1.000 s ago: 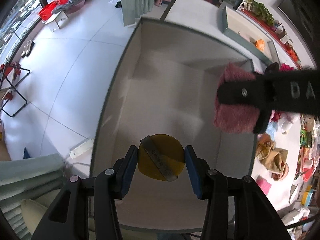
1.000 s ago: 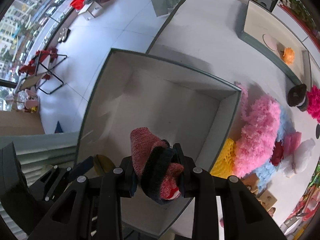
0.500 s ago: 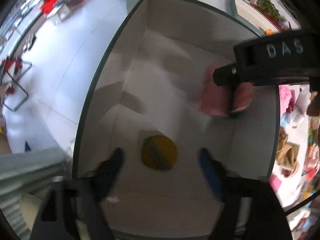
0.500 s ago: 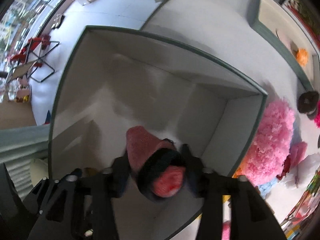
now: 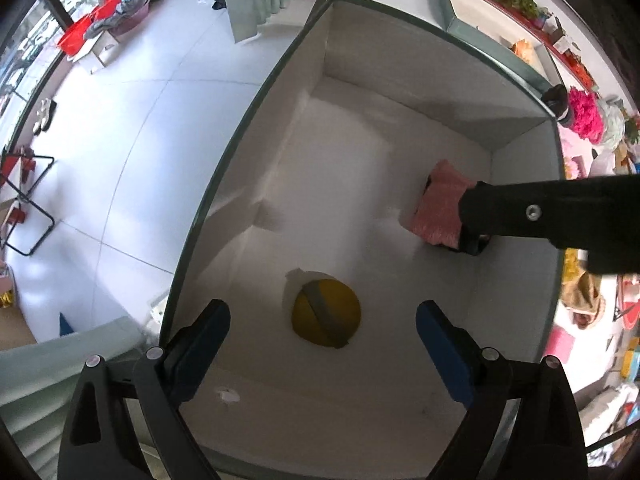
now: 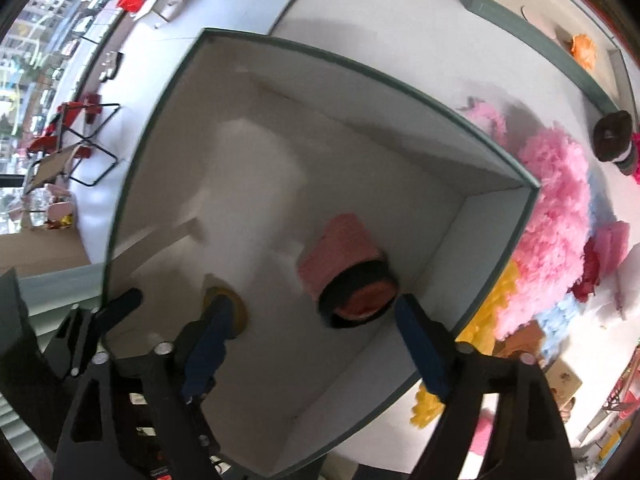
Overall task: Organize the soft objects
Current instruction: 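Open the left gripper dropping the disc while the right gripper releases the knit roll into the box, then move both grippers back from the box to the items on the table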
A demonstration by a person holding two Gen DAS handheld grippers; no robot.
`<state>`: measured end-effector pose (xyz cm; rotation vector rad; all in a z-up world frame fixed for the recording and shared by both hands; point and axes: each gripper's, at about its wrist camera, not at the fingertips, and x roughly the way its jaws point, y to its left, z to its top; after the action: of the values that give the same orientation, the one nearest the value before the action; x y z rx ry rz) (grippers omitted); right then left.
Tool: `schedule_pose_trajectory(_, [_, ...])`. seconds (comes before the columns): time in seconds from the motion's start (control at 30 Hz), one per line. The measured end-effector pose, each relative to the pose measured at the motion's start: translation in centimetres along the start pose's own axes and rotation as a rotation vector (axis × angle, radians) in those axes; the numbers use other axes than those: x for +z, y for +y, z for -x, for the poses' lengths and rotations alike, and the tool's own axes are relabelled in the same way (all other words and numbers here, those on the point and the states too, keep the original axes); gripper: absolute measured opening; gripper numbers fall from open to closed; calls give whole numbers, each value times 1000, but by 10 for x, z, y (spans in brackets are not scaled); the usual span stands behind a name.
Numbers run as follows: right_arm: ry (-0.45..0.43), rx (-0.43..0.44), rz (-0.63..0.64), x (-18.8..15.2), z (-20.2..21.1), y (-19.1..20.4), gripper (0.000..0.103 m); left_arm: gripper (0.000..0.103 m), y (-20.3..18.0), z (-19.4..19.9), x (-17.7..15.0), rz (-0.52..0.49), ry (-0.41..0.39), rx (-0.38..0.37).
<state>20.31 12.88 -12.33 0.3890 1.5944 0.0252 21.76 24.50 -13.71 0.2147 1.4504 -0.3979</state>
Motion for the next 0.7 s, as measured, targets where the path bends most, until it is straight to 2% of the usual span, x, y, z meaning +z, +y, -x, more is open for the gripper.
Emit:
schedule_pose_trajectory(0.03, [-18, 12, 1, -2, 4, 1, 100, 103, 0, 2, -1, 18, 11, -12])
schedule_pose_trajectory(0.07, [-41, 27, 3, -3, 10, 1, 103, 103, 2, 3, 1, 32, 13, -23])
schedule_pose_trajectory(0.13, [-73, 62, 6, -6, 20, 5, 103, 103, 1, 13, -3, 61, -3, -47])
schedule_pose_trajectory(0.27, [-128, 99, 2, -11, 43, 9, 103, 103, -1, 28, -8, 63, -16, -40])
schedule_pose_trajectory(0.47, [-203, 93, 33, -28, 79, 1, 103, 103, -6, 51, -18, 111, -26, -2])
schedule_pose_trajectory(0.7, [-202, 147, 83, -58, 103, -30, 103, 103, -18, 72, -33, 190, -50, 84])
